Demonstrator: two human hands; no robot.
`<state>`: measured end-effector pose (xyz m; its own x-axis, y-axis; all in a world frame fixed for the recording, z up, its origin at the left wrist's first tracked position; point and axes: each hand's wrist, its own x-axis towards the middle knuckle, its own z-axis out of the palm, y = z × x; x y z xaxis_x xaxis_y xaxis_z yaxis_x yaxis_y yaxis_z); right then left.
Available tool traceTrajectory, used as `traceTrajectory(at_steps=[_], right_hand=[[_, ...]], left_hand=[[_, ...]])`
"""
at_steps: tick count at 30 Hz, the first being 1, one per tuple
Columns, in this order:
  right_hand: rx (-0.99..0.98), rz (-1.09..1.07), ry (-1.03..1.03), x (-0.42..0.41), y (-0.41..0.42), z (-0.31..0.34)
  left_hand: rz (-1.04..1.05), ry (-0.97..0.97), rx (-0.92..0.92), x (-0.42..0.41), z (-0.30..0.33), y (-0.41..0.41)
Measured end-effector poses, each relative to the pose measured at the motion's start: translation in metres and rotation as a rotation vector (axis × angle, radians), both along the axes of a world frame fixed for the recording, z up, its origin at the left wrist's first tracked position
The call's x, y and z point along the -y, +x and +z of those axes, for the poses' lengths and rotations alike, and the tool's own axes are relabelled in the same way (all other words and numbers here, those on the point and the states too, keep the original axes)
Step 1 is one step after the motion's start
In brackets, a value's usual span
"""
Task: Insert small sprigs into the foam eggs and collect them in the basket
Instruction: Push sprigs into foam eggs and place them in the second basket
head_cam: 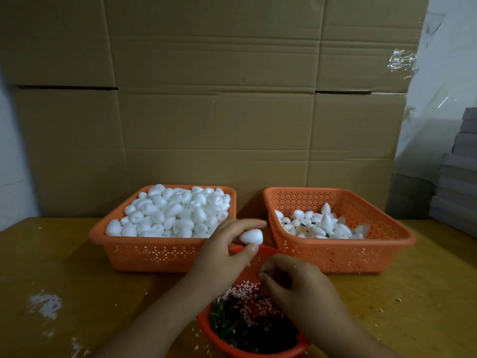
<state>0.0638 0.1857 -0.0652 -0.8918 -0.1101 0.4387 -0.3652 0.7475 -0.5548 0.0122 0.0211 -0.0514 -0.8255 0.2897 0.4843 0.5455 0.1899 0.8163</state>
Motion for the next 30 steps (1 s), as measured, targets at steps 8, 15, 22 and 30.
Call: traceTrajectory(at_steps=[8,15,22,30], right_hand=[[0.003,0.014,0.001,0.0000,0.0004,0.0008],[0.001,0.001,-0.006,0.0003,0.0007,0.0010],[0.000,0.004,-0.002,0.0000,0.0008,0.0008],[0.015,0.005,0.002,-0.0005,0.0003,0.0008]], left_hand=[[-0.014,0.045,0.051,0.0004,-0.0009,-0.0016],[0.027,0.055,0.050,0.0004,-0.0010,-0.0029],[0.052,-0.028,-0.001,-0.0006,0.0009,0.0009],[0.178,-0.059,-0.044,-0.0008,-0.0001,0.0009]])
